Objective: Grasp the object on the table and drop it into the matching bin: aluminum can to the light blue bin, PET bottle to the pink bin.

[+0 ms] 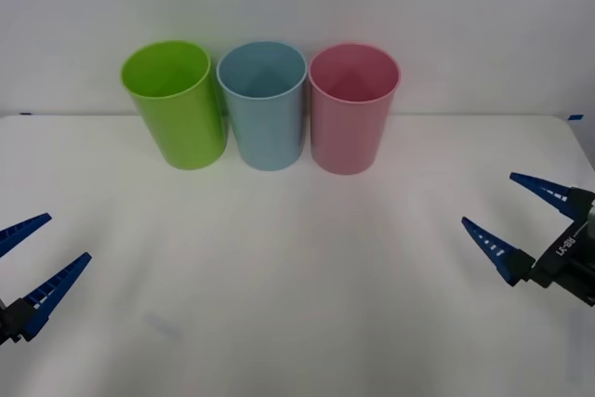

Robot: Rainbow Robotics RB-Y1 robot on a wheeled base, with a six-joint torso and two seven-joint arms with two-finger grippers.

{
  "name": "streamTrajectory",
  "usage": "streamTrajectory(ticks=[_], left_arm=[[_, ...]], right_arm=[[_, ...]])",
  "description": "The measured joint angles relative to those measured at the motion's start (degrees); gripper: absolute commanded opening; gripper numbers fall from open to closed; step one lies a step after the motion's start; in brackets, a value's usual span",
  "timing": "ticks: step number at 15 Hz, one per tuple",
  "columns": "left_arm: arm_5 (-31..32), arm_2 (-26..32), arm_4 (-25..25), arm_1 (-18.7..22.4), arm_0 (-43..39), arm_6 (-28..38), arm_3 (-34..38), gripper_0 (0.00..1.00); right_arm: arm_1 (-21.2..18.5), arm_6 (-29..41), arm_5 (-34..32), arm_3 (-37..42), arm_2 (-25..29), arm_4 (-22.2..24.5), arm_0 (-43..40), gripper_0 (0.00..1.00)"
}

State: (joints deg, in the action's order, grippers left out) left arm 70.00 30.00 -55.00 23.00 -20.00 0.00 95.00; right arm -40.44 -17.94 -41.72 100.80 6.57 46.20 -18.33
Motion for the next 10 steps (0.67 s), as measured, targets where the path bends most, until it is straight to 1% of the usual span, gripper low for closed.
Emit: streamTrajectory(ticks=[3,5,8,10], left_arm=[[0.00,0.00,0.00,0.00,0.00,0.00,0.00,1.00],[0.00,0.00,0.00,0.00,0.00,0.00,0.00,1.00],[0.00,0.00,0.00,0.00,0.00,0.00,0.00,1.00],[0.00,0.00,0.00,0.00,0.00,0.00,0.00,1.00]], right_arm=[[1.78,-1.49,-4.51,-0.05,3.03,0.86,-3.73,1.00],[4.44,-1.57,-7.85,-0.06,5.35,2.76,-5.31,1.00],[8.49,-1.27,-11.14,-0.01,7.73,5.60,-7.11,1.00],[8.96,-1.26,-11.80,0.09,7.98,5.90,-8.54,1.00]])
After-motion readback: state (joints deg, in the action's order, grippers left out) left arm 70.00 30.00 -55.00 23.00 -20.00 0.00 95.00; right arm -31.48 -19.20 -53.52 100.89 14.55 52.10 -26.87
